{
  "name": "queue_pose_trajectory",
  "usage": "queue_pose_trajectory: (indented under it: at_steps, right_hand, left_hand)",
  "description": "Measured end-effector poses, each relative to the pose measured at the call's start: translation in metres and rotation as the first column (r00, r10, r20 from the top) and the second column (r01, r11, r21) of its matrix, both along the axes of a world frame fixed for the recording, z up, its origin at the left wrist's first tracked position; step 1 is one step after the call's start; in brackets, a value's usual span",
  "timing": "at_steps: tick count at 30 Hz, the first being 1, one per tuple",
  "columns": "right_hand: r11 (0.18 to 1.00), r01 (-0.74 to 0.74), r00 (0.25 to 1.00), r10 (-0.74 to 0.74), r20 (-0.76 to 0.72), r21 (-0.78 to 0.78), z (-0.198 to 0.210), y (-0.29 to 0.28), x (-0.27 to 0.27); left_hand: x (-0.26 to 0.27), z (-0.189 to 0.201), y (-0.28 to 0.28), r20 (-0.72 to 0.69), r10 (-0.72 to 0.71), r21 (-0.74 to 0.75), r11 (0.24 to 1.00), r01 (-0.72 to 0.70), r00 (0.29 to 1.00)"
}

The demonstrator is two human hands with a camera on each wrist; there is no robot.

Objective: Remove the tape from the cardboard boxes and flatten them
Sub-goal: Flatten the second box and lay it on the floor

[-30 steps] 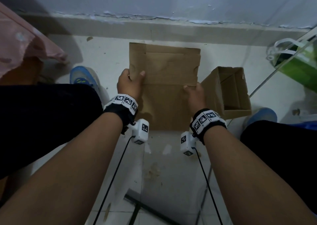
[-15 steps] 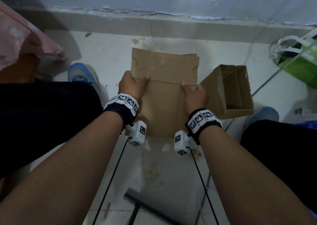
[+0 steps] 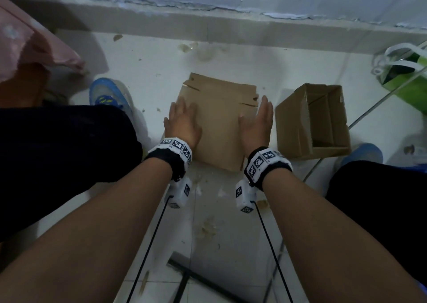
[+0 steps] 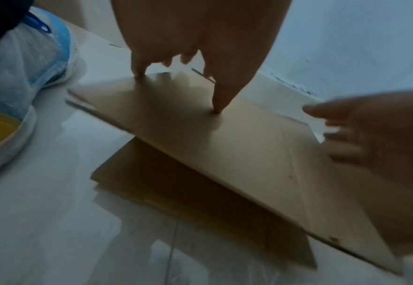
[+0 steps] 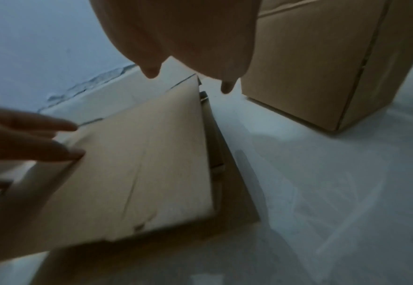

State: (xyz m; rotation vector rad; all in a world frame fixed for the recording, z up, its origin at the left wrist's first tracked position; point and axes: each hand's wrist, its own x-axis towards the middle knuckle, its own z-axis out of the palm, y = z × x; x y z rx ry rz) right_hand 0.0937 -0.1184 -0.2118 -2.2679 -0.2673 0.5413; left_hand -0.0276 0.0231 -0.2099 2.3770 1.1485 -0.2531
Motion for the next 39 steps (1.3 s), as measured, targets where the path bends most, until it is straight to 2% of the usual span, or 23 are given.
queue_pose_trajectory:
  at_steps: [1, 3, 5, 7, 11, 13, 17, 22, 24, 27, 31, 36, 39]
  right_hand:
    - [0.993, -0.079, 0.992, 0.087, 0.089, -0.086, 0.000, -0.001, -0.003]
    - [0.926, -0.275, 0.916, 0.334, 0.223, -0.256, -0.002, 0.000, -0.010]
    - [0.799, -0.430, 0.811, 0.546, 0.210, -0.420, -0.006, 0.003, -0.019]
    - [0.711, -0.490, 0.784, 0.613, 0.103, -0.505, -0.015, 0.005, -0.029]
    - [0.635, -0.506, 0.813, 0.577, -0.077, -0.583, -0.034, -0.002, -0.039]
    - [0.630, -0.520, 0.812, 0.574, -0.105, -0.577, -0.040, -0.004, -0.040]
    - [0.687, -0.505, 0.823, 0.565, -0.053, -0.523, -0.052, -0.008, -0.033]
    - [0.795, -0.424, 0.844, 0.521, 0.130, -0.434, -0.059, -0.012, -0.024]
    - [0.802, -0.419, 0.835, 0.524, 0.165, -0.425, -0.060, -0.009, -0.023]
    - [0.754, -0.428, 0.826, 0.550, 0.122, -0.498, -0.064, -0.005, -0.022]
    - [0.693, -0.500, 0.822, 0.569, -0.032, -0.519, -0.072, -0.009, -0.020]
    - [0.661, -0.547, 0.807, 0.580, -0.113, -0.514, -0.074, -0.012, -0.012]
    - [0.660, -0.554, 0.811, 0.565, -0.151, -0.507, -0.068, -0.009, -0.015]
  left_hand:
    - [0.000, -0.005, -0.003, -0.071, -0.089, 0.003, 0.996, 0.089, 0.993]
    - [-0.001, -0.013, -0.010, -0.177, -0.158, -0.054, 0.987, 0.151, 0.971]
    - [-0.004, -0.020, -0.015, -0.214, -0.167, -0.122, 0.982, 0.143, 0.962]
    - [-0.010, -0.028, -0.019, -0.207, -0.199, -0.140, 0.975, 0.172, 0.958]
    - [-0.022, -0.038, -0.021, -0.205, -0.226, -0.124, 0.971, 0.204, 0.952]
    - [-0.024, -0.044, -0.023, -0.198, -0.236, -0.119, 0.969, 0.216, 0.951]
    - [-0.022, -0.055, -0.024, -0.151, -0.224, -0.150, 0.968, 0.202, 0.963]
    - [-0.019, -0.055, -0.028, -0.102, -0.169, 0.003, 0.985, 0.171, 0.980]
    - [-0.015, -0.053, -0.031, -0.108, -0.119, 0.020, 0.992, 0.122, 0.987]
    - [-0.009, -0.054, -0.032, -0.153, -0.154, -0.090, 0.986, 0.141, 0.976]
    - [-0.008, -0.059, -0.030, -0.232, -0.227, -0.212, 0.961, 0.179, 0.946]
    - [-0.002, -0.064, -0.022, -0.331, -0.297, -0.233, 0.945, 0.228, 0.896]
    - [-0.004, -0.059, -0.019, -0.377, -0.335, -0.175, 0.941, 0.288, 0.864]
